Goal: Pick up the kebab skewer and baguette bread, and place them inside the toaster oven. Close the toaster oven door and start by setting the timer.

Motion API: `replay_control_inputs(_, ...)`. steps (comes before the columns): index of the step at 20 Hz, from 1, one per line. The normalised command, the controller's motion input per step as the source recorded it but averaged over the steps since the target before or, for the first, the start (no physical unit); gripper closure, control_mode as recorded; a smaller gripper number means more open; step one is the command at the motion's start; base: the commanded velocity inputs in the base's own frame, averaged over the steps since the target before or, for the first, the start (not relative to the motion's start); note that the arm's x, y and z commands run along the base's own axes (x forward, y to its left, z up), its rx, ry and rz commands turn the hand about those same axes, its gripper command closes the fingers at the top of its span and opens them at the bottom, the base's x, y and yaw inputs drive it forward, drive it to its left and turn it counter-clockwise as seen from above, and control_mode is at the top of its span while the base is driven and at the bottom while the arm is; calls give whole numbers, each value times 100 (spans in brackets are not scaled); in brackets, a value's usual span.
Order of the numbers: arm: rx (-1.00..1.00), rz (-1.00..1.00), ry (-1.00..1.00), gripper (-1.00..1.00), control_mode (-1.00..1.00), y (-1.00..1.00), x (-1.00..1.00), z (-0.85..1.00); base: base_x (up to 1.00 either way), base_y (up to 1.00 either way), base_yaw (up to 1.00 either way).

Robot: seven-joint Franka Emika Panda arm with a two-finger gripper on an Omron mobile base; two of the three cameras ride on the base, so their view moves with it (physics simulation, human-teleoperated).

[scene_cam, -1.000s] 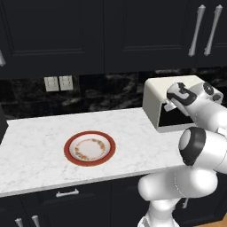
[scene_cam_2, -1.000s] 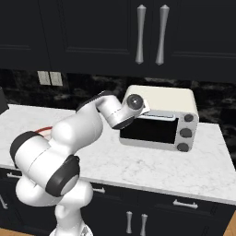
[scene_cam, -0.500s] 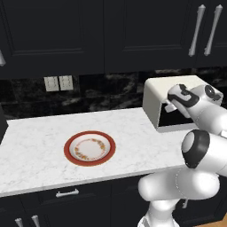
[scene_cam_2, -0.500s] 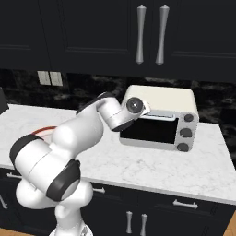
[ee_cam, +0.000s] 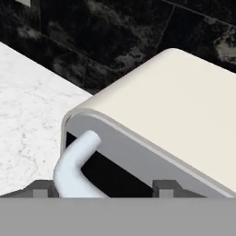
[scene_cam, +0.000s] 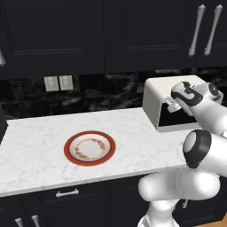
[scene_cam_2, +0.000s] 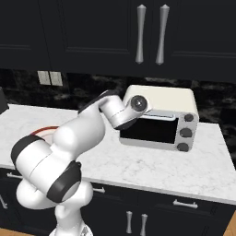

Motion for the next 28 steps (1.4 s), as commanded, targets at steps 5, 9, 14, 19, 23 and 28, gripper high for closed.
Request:
replay_control_inputs(5, -8, 0, -2, -100, -100, -38, 5, 100, 0, 0, 0)
replay_control_inputs(9, -7, 0, -11, -100, -100, -33, 7, 99, 0, 0, 0)
replay_control_inputs(14, -12, 0, -26, -100, -100, -25, 2, 86, 0, 0, 0)
replay_control_inputs(19, -17, 0, -16, -100, -100, -11, -25, 36, 0, 0, 0)
replay_control_inputs(23, -13, 0, -3, -100, -100, 0, -41, 9, 0, 0, 0)
replay_control_inputs(28, 0, -8, 0, -100, -100, -2, -40, 18, 0, 0, 0)
